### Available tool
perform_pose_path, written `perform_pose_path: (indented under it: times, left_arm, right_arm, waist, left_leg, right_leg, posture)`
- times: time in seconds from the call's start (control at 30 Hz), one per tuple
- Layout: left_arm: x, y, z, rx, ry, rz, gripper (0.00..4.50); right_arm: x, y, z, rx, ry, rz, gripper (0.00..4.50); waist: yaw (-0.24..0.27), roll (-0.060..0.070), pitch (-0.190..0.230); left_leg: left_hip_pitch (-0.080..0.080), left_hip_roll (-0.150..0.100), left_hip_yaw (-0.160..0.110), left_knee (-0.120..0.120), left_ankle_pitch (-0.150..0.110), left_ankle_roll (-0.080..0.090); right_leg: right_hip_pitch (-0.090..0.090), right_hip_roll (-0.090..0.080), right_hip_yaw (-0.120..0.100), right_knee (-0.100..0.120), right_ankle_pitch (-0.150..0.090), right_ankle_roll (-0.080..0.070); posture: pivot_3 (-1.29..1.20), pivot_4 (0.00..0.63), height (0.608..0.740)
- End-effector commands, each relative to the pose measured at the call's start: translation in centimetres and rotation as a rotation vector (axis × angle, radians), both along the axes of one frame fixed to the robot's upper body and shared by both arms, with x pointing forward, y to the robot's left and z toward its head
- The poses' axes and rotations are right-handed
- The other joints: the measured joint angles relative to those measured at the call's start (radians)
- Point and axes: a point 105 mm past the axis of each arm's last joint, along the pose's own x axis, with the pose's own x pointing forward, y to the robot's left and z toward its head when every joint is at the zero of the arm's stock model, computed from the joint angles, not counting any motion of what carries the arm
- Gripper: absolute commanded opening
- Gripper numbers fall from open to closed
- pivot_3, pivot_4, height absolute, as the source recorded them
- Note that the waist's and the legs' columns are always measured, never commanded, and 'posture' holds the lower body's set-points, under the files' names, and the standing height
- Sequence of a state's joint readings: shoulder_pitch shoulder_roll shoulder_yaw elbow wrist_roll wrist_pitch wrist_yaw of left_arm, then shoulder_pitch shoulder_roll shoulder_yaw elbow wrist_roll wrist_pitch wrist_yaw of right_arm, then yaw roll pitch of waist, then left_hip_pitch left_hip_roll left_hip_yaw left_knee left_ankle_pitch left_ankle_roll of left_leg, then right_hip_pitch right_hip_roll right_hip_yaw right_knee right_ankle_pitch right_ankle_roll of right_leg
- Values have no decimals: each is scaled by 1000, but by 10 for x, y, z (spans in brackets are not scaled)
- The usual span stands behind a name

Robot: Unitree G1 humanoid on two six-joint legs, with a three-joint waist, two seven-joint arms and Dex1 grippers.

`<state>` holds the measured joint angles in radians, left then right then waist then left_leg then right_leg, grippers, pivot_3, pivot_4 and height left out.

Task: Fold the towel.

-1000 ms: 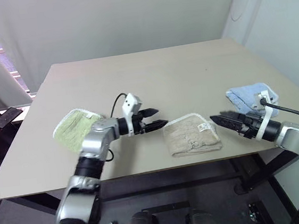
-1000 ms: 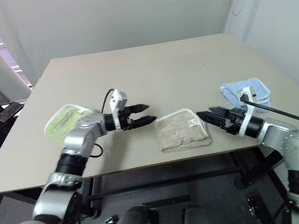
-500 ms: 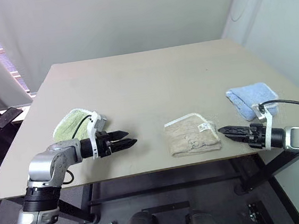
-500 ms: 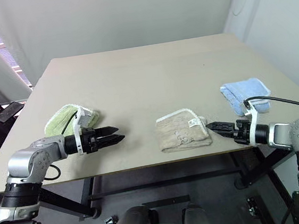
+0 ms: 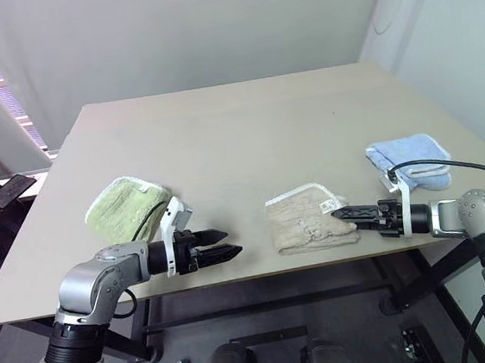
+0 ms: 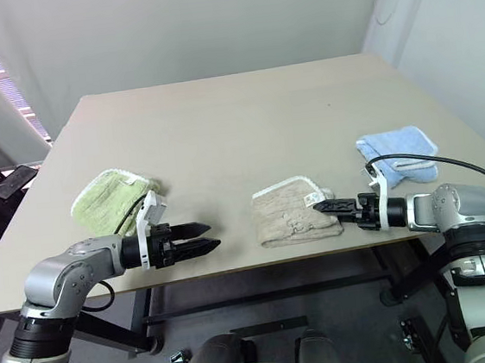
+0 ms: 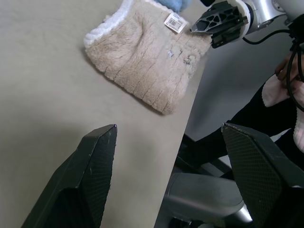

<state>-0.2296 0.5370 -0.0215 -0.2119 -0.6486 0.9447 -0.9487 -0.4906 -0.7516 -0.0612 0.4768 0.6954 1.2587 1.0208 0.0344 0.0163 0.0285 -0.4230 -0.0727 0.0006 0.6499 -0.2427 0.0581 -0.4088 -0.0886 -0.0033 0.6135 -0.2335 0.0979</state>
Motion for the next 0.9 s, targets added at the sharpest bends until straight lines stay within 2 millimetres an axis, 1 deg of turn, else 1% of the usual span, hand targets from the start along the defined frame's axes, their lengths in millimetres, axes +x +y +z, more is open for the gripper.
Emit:
perform_pose_path:
  times: [0.03,0.2,0.4,0.47,0.57,0.67,0.73,0.83,0.87,0.9]
  left_arm:
    - [-2,-7,12,-23,-40,-43,3711]
    - [-4,-10,10,-19,-34,-64,3711]
    - [-6,-13,7,0,-39,-75,3711]
    - [-6,-13,6,5,-42,-77,3755]
    - [-6,-12,5,14,-46,-71,3755]
    - [-5,-12,6,14,-44,-64,3755]
    - [-5,-11,6,16,-44,-64,3755]
    - [-4,-11,5,20,-42,-64,3755]
    - [-4,-11,5,20,-42,-64,3755]
    - [-3,-11,5,17,-41,-63,3755]
  right_arm:
    - [-5,21,-4,57,38,81,4500]
    - [-7,34,-8,82,75,131,4500]
    - [1,41,-12,99,95,126,4500]
    - [4,41,-15,99,104,113,4124]
    - [6,40,-18,102,111,94,3250]
    - [9,40,-19,113,117,78,2072]
    - [7,42,-22,108,123,90,1309]
    - [8,43,-20,131,115,81,345]
    - [8,44,-18,143,108,80,84]
    - [7,46,-14,159,96,90,15]
  waist:
    - [-2,0,0]
    - [-24,0,0]
    - [-43,-1,-1]
    - [-50,-1,-1]
    - [-51,-1,-1]
    - [-51,-1,-1]
    - [-52,-2,-1]
    - [-54,-6,-4]
    - [-55,-7,-4]
    - [-54,-7,-4]
  left_leg:
    - [0,0,0,0,0,0]
    - [1,0,0,-1,0,0]
    - [2,0,0,-1,0,0]
    - [4,0,0,-2,0,0]
    - [5,0,0,-2,0,0]
    - [5,0,0,-3,0,0]
    - [5,0,0,-3,0,0]
    - [8,0,0,-3,0,0]
    - [10,0,0,-3,0,-1]
    - [11,0,0,-3,0,0]
  right_leg:
    - [0,0,0,0,0,0]
    - [0,0,0,0,0,0]
    - [0,0,0,0,0,0]
    - [1,0,0,0,0,0]
    - [1,0,0,0,0,0]
    - [1,1,0,0,0,0]
    - [0,1,0,1,0,0]
    - [3,1,0,0,0,0]
    - [5,1,0,0,0,0]
    - [6,1,0,0,0,-1]
  posture:
    - [0,0,736]
    - [0,0,736]
    - [0,0,736]
    - [0,0,736]
    - [0,0,736]
    - [0,0,736]
    - [0,0,736]
    - [0,0,736]
    - [0,0,736]
    - [0,0,736]
